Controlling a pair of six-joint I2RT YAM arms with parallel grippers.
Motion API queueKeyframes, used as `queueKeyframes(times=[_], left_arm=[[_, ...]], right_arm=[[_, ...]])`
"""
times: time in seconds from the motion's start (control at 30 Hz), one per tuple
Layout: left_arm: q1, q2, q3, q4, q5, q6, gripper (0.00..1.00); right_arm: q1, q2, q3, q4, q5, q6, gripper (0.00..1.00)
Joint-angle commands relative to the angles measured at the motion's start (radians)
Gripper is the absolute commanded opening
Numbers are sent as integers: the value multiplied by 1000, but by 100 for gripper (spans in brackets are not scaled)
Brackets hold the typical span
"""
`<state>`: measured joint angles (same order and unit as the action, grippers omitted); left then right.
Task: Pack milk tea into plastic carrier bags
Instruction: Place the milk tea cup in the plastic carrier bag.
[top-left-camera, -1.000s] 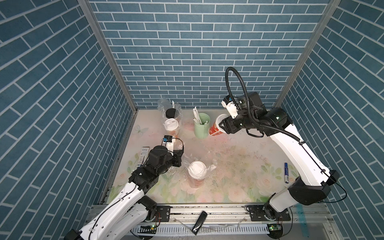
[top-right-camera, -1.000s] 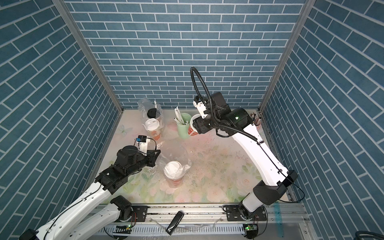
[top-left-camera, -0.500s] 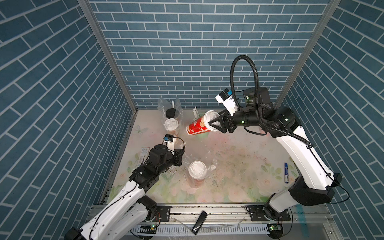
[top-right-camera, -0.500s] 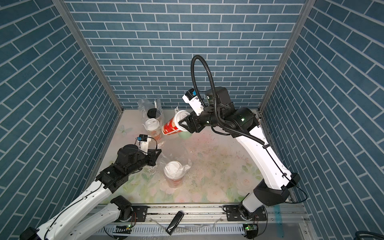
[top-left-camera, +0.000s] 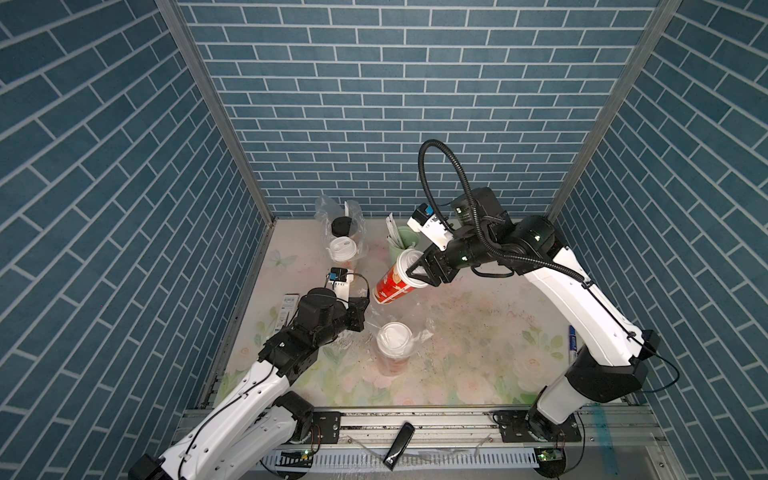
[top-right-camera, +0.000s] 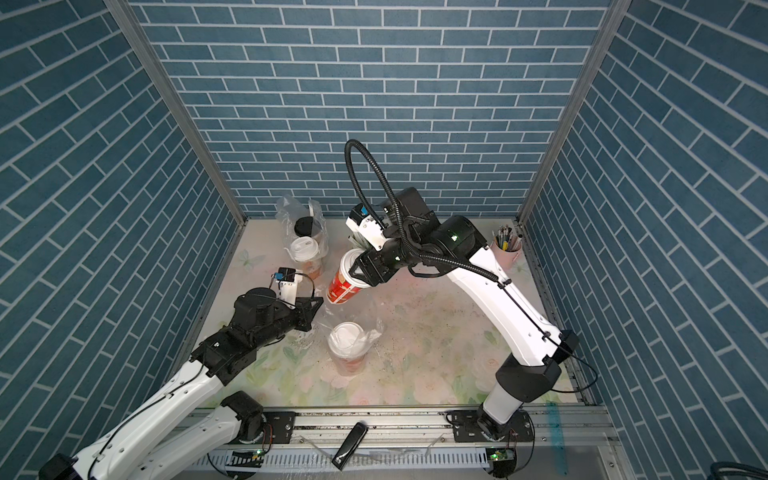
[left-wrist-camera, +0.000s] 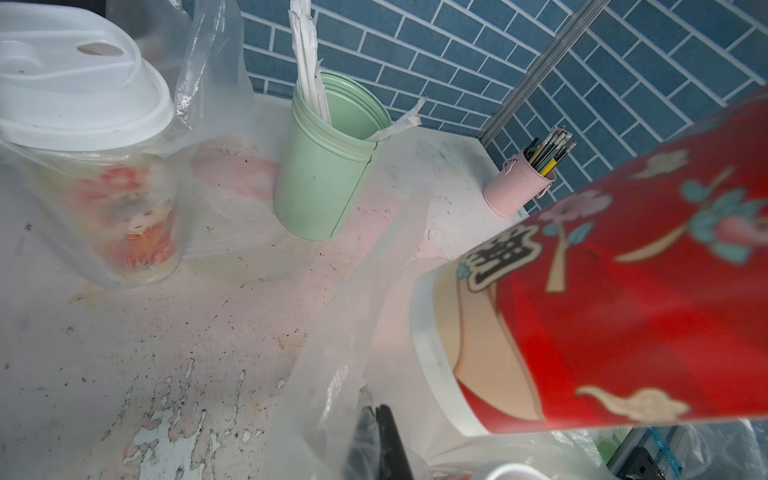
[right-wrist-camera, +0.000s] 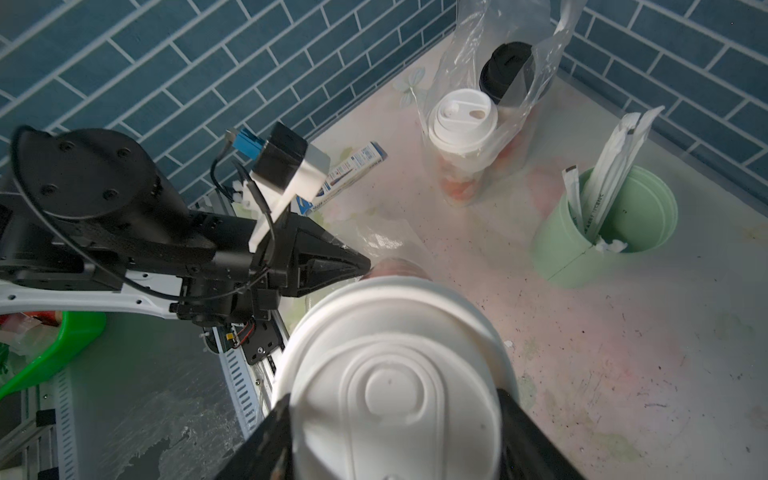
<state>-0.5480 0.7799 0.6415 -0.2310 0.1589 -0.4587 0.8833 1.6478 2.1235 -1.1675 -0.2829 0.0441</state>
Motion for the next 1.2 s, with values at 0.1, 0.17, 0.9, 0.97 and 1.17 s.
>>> queueKeyframes(times=[0.1, 0.17, 0.9, 0.97, 1.17], left_arm=[[4, 9, 44, 22, 20, 14, 0], [4, 12, 46, 28, 29, 14, 0], [4, -2, 47, 57, 10, 42, 0], [4, -7, 47, 54, 6, 42, 0], [4, -21, 51, 41, -5, 51, 0]], right_arm=[[41, 88, 104, -94, 99, -75, 64], [56, 138, 157, -140, 132, -91, 64], [113, 363, 244, -215, 159, -80, 64], [116, 374, 228, -199, 151, -72, 64], [120, 390, 175, -165, 164, -63, 65]])
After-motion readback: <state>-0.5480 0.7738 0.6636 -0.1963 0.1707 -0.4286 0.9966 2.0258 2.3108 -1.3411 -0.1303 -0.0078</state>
